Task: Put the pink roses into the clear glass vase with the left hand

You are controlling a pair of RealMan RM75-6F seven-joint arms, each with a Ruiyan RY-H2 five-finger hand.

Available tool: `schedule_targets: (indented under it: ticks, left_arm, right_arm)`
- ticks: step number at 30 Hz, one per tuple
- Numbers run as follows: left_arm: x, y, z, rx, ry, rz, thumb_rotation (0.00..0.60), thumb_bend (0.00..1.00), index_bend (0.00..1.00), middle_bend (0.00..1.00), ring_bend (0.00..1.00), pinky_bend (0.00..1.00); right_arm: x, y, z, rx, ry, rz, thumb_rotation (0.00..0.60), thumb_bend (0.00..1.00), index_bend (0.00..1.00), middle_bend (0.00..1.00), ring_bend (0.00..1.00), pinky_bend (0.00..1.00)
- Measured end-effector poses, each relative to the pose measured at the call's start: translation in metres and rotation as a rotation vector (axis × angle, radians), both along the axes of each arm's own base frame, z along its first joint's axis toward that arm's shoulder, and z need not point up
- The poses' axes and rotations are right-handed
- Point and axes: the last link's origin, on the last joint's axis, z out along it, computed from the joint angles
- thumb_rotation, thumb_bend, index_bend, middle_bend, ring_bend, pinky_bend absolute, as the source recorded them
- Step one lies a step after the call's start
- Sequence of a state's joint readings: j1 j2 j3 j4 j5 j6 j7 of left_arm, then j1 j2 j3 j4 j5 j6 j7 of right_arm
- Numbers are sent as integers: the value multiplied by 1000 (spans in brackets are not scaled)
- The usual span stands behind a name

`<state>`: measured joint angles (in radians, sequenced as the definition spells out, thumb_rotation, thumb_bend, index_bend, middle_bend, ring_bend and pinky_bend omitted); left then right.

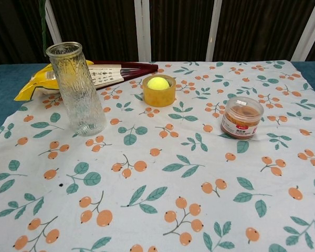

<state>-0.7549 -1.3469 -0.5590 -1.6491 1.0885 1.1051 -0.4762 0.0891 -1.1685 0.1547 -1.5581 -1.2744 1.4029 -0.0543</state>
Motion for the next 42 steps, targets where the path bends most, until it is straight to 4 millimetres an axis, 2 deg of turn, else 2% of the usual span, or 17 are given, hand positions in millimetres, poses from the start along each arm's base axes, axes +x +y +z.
schedule_targets:
  ticks: [5, 9, 29, 42]
  left_arm:
    - [-2, 3, -11, -25, -4, 2, 600, 357, 537, 535, 433, 484]
    - [0, 3, -12, -25, -13, -2, 600, 357, 537, 535, 433, 484]
    - [29, -4, 14, 52, -39, -30, 600, 350, 537, 536, 433, 484]
    - [20, 0, -10, -3, -18, -1, 600, 350, 537, 525, 426, 482]
  right_arm:
    - [0, 0, 1, -2, -4, 3, 600, 182, 68, 0, 59, 119]
    - [0, 1, 3, -9, -8, 3, 600, 182, 68, 0, 59, 119]
    - [-1, 1, 4, -12, -18, 2, 600, 182, 68, 0, 60, 119]
    - [-2, 1, 6, -12, -23, -3, 600, 182, 68, 0, 59, 119]
